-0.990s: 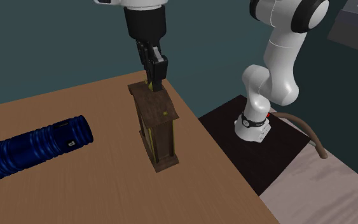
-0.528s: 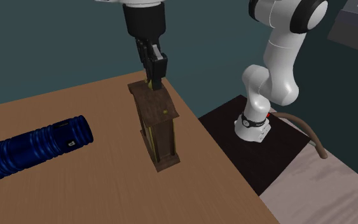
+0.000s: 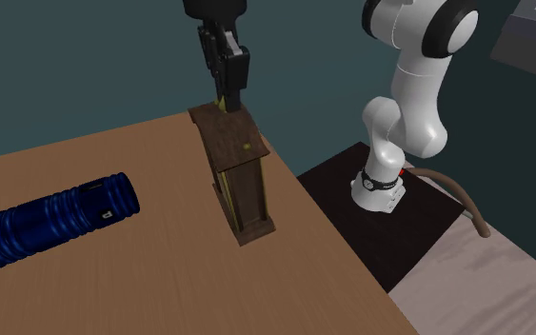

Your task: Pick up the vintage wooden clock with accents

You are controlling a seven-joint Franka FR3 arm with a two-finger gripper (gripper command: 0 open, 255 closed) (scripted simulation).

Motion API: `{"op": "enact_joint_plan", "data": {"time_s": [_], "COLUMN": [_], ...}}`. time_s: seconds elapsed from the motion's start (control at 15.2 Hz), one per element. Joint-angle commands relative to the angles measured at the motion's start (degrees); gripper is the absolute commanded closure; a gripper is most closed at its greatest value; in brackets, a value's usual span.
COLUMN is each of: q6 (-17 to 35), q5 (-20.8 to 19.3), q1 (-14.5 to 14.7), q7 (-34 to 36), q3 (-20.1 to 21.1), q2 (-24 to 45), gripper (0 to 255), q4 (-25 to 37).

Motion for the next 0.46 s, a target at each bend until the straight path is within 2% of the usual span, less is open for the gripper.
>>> {"op": "enact_joint_plan", "data": {"time_s": [0.0, 0.26, 0.4], "q6": [-2.51, -9.61, -10.01], "q5": [0.09, 0.42, 0.44], "q1": [-0.08, -0.33, -0.36], "q7": [0.01, 0.18, 0.19], "q3": [-0.03, -0.05, -0.04], "q2": [1.89, 8.04, 8.43], "gripper": [255, 255, 255], "q4": [4.59, 17.85, 18.64]}}
